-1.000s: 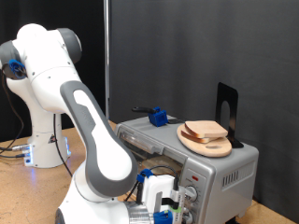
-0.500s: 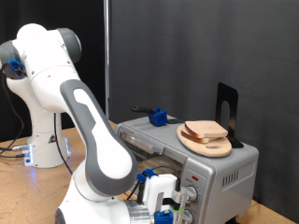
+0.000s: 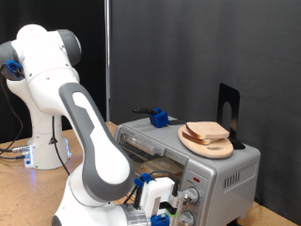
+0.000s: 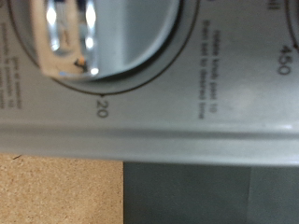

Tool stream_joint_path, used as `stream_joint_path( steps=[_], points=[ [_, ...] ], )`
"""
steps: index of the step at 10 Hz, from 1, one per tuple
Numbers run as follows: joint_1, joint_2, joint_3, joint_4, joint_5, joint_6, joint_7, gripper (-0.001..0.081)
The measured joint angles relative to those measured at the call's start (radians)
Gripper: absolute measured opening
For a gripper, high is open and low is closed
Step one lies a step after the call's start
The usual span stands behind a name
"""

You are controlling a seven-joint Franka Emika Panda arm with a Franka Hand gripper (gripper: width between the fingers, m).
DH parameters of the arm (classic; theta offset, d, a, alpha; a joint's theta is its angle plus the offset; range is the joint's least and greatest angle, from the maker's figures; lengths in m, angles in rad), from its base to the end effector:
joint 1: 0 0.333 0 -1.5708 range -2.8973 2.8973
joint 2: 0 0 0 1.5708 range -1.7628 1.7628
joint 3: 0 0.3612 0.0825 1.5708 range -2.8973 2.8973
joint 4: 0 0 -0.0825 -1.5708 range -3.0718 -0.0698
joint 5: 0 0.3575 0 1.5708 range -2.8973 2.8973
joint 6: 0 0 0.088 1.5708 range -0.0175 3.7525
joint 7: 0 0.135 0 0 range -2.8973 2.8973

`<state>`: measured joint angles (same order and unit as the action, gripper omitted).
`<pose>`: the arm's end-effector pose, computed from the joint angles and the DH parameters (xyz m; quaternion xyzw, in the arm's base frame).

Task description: Make a piece of toast with the oven

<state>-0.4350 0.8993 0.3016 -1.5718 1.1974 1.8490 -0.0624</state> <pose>0.6834 -0.0300 0.1877 -0.7004 0.3421 0.1894 0.5971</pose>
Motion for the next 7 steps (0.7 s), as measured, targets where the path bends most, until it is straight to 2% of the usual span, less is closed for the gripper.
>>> stream_joint_path(
  steps=[6, 7],
  points=[
    [-0.007, 0.0, 0.002, -0.002, 0.037, -0.001, -0.017, 0.0808],
    [-0.007, -0.001, 0.005, 0.001, 0.044, 0.001, -0.018, 0.0687]
  ],
)
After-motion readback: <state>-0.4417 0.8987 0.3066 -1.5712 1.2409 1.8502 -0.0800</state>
